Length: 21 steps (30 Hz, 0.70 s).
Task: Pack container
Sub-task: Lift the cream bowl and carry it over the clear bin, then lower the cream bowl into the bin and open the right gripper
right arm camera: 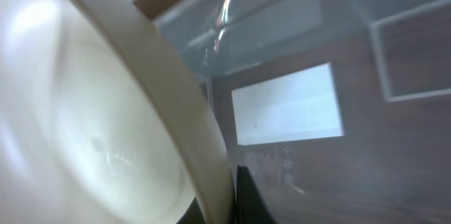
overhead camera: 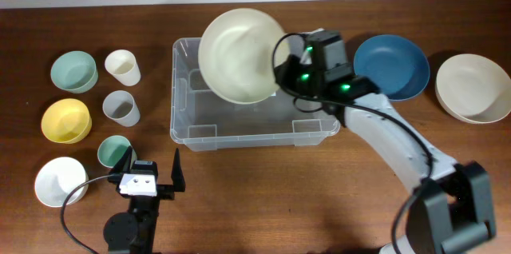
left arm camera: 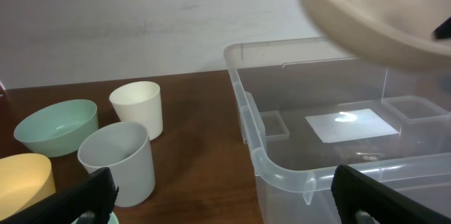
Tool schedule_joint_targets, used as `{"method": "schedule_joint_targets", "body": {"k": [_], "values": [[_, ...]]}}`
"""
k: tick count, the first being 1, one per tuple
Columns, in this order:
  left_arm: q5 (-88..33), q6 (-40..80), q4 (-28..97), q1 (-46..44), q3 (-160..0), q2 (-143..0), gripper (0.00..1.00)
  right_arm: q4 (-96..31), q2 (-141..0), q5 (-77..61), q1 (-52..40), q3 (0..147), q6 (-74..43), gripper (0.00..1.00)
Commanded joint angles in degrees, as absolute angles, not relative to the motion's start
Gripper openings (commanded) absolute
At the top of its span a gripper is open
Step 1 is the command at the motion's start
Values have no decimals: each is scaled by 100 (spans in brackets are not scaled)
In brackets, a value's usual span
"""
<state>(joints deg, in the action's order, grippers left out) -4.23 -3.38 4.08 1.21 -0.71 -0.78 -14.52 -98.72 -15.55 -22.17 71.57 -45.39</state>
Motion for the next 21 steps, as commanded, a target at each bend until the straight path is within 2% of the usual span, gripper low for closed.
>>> {"method": "schedule_joint_targets", "body": {"k": [1,9,21], "values": [[-421,-303,436,156,-54,-30,99,-1369,-10071,-1116,-2530,7244,-4748,4],[-421,-303,436,156,-54,-30,99,-1396,-10405,-283,-2856,7244,-4862,4],[-421,-303,436,156,-54,-30,99,-1428,-10849,-716,-2853,7244,-5605,4]]}}
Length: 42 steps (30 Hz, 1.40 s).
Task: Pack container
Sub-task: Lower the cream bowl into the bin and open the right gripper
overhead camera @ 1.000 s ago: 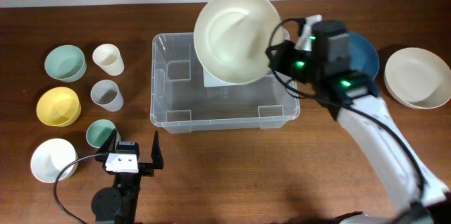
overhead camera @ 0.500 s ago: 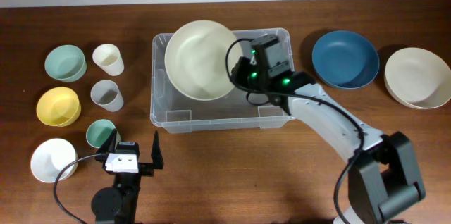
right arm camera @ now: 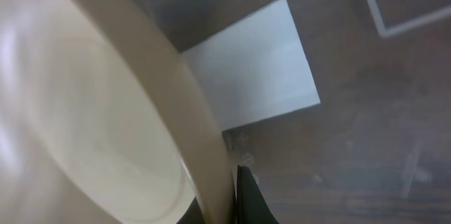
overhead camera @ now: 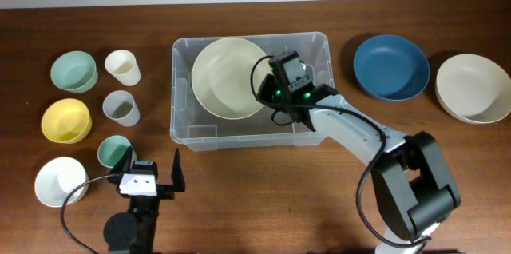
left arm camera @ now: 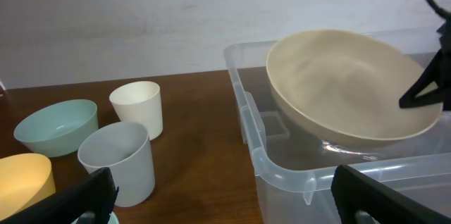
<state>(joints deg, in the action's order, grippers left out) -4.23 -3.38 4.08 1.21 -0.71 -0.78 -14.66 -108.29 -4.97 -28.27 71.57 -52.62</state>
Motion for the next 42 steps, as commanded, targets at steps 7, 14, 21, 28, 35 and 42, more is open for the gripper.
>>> {"method": "schedule_joint_targets", "body": {"k": [7,14,21,28,35,42], "values": [[-421,-303,436,156,-54,-30,99,-1697,-10849,-843,-2856,7244,-5666,4],[-421,-303,436,156,-54,-30,99,-2014,-10849,-1232,-2856,7242,-5642,4],[-421,-303,436,156,-54,-30,99,-2165,-10851,-1223,-2954,7242,-5640,5],[-421,-303,436,156,-54,-30,99,-2165,-10906,-1160,-3050,7242,-5636,34],[-421,-303,436,156,-54,-30,99,-2163,-10910,-1155,-3052,7244,-5433,50],[-421,-303,436,156,-54,-30,100,-2349,-10840,-1135,-2847,7498,-4919,53]]}}
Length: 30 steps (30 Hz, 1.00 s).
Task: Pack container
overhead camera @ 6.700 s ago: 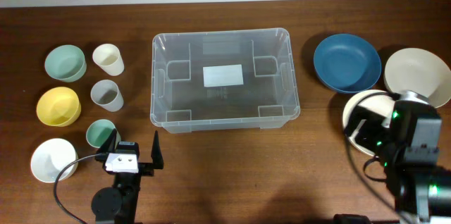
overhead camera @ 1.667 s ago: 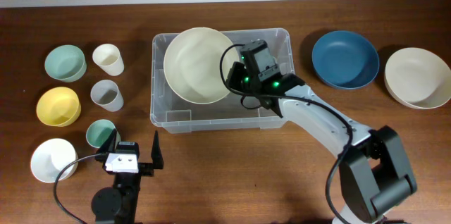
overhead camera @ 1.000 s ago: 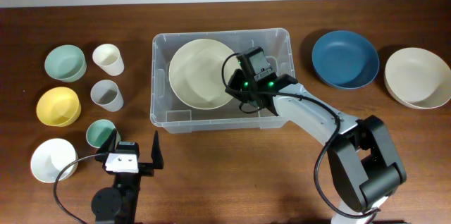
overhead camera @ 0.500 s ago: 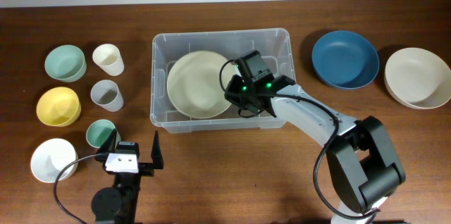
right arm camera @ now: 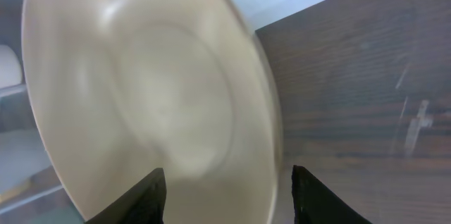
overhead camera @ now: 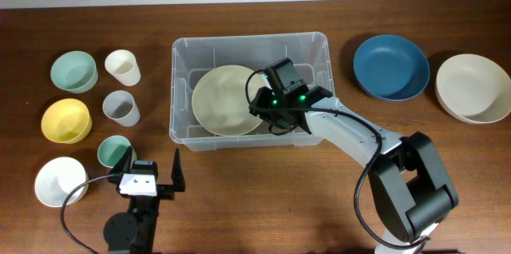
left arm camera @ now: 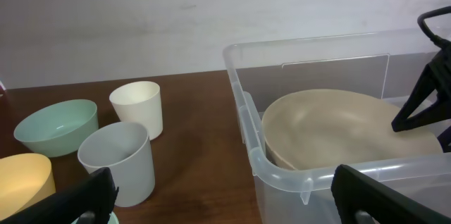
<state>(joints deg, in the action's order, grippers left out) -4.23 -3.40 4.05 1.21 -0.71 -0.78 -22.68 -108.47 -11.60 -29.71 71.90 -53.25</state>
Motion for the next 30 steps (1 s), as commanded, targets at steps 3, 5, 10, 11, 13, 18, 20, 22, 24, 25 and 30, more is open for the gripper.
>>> {"method": "schedule_joint_targets", "body": {"k": [3,5,10,11,13,18,20,22,24,25,30], "values": [[-421,-303,436,156,-54,-30,99,-2576,-10803,-1111,-2644,7815,-4565,53],[-421,-303,436,156,-54,-30,99,-2786,-10781,-1050,-2473,8082,-4340,52],[-421,-303,436,156,-54,-30,99,-3286,-10781,-790,-1977,8729,-3809,24],[-421,-303,436,156,-54,-30,99,-3286,-10783,-720,-1894,8735,-3706,16],[-421,-303,436,156,-54,-30,99,-3389,-10831,-668,-1737,8733,-3538,4],[-421,-303,436,156,-54,-30,99,-3581,-11142,-705,-1741,8698,-3424,4],[-421,-303,436,156,-54,-30,99,-3533,-11292,-703,-1848,8696,-3406,4],[-421,-303,436,156,-54,-30,99,-3465,-11417,-692,-1968,8696,-3402,4],[-421,-303,436,156,-54,-30,99,-3363,-11522,-683,-2080,8696,-3406,4],[-421,-303,436,156,-54,-30,99,-3310,-11577,-683,-2137,8696,-3406,4],[-419,-303,436,156,-54,-30,99,-3194,-11773,-576,-2285,8696,-3472,4]]}}
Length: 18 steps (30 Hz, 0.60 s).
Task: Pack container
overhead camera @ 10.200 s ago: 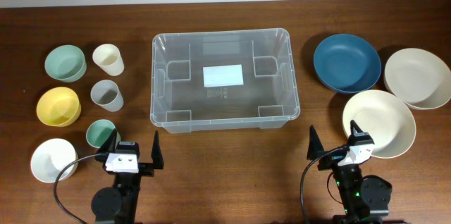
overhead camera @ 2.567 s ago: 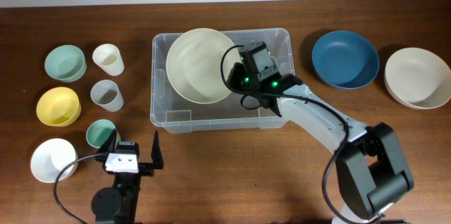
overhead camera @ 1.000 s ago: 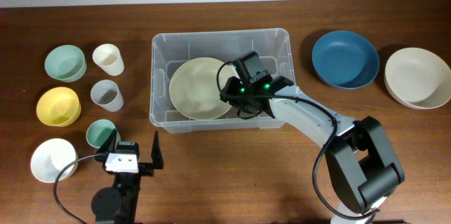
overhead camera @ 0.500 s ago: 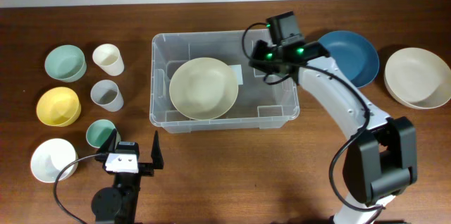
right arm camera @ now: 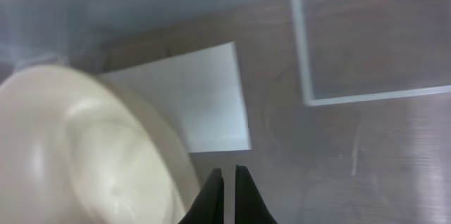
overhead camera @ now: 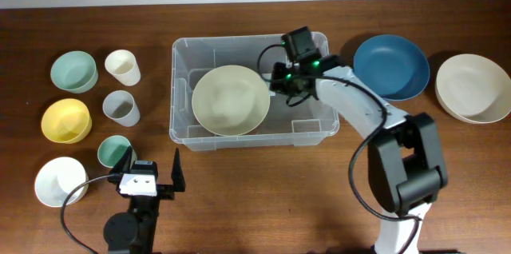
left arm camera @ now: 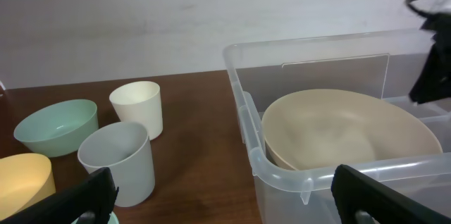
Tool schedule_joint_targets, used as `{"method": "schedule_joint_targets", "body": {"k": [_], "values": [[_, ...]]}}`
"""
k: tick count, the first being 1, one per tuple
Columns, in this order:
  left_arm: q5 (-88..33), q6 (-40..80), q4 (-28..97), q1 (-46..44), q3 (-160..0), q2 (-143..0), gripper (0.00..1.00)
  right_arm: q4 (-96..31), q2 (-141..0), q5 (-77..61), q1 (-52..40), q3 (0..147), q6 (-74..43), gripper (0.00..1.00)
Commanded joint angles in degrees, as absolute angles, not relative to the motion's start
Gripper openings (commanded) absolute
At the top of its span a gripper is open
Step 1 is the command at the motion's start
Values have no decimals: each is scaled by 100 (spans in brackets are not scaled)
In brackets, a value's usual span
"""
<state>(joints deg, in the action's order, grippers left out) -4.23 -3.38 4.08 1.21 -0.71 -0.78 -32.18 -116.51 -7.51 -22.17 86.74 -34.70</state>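
The large cream bowl [overhead camera: 230, 100] lies upright in the left half of the clear plastic container [overhead camera: 249, 40], free of any grip. Hovering over the container's right half, my right gripper [overhead camera: 279, 81] has its fingers together, holding nothing. In the right wrist view the bowl [right arm camera: 84, 153] sits left of the gripper [right arm camera: 230, 182], with the container floor below. My left gripper [overhead camera: 152, 168] rests open near the front edge, short of the container. Between its fingers the left wrist view shows the bowl [left arm camera: 345, 125] behind the container wall [left arm camera: 243, 104].
Left of the container stand a mint bowl [overhead camera: 73, 70], yellow bowl [overhead camera: 65, 120], white bowl [overhead camera: 60, 180], cream cup [overhead camera: 122, 66], grey cup [overhead camera: 120, 108] and teal cup [overhead camera: 114, 150]. To the right lie a blue bowl [overhead camera: 391, 66] and stacked cream bowls [overhead camera: 473, 86].
My right gripper has gone from open beside the bowl to shut and empty, and now sits farther back and right over the container. The bowl stays on the container floor.
My right gripper first held the cream bowl tilted above the container's back edge. Then the bowl was lower, inside the container. Later it lay on the floor with the gripper open at its rim. Now the gripper is shut and drawn away. The left arm never moved.
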Motion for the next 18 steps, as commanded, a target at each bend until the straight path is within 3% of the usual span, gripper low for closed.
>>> {"method": "schedule_joint_targets", "body": {"k": [1,18], "values": [[-421,-303,436,156,-54,-30,99,-3197,-11841,-515,-2287,8696,-3474,4],[-421,-303,436,156,-54,-30,99,-3208,-12066,-657,-2416,8689,-3474,4]]}}
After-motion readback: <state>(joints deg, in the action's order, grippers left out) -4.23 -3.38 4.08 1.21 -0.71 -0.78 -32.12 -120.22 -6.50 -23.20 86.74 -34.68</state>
